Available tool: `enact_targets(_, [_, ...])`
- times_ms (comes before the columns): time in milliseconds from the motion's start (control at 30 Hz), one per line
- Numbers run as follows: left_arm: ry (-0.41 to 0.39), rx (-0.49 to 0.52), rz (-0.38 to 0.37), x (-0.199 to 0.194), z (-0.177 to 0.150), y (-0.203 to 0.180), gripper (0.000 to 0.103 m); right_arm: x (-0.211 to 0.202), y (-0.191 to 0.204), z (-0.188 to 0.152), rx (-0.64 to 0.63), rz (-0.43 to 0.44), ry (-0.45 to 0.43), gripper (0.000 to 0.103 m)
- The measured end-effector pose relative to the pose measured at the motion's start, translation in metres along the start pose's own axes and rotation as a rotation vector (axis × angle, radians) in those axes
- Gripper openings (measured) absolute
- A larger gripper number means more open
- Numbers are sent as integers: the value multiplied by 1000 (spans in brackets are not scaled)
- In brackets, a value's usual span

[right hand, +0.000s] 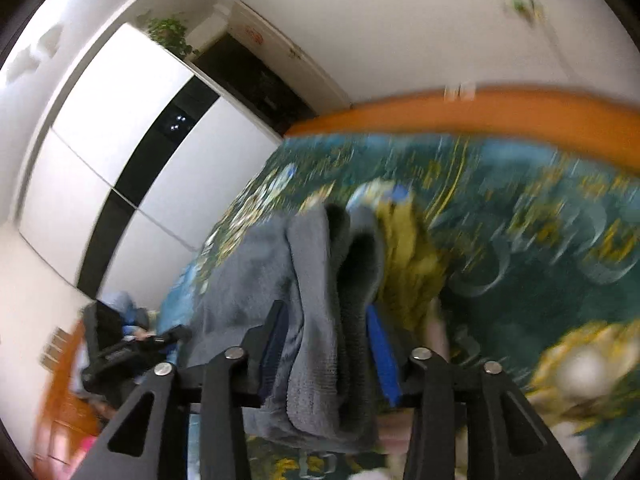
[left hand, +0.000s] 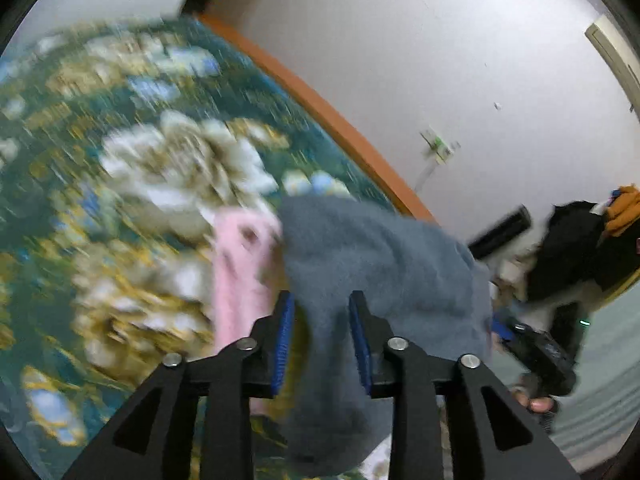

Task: Fold clothes
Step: 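Carry the folded sweatshirt with both grippers and lower it onto the towel stack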

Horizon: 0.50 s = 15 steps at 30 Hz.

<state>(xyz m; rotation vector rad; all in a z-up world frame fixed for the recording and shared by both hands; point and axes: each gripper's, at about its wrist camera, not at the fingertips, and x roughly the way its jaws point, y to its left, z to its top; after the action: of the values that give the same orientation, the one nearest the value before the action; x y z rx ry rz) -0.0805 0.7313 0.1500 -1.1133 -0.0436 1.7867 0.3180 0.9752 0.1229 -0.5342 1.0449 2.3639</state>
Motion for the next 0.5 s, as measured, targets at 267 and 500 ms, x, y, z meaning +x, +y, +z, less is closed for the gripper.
enact_targets(267, [7,200,4,21,-2,-62,36,25,70,18,-225,-8,55,48])
enact_targets(500, [71,151,108,79,11,-50,36,90,43,30,-105,-106,111,47])
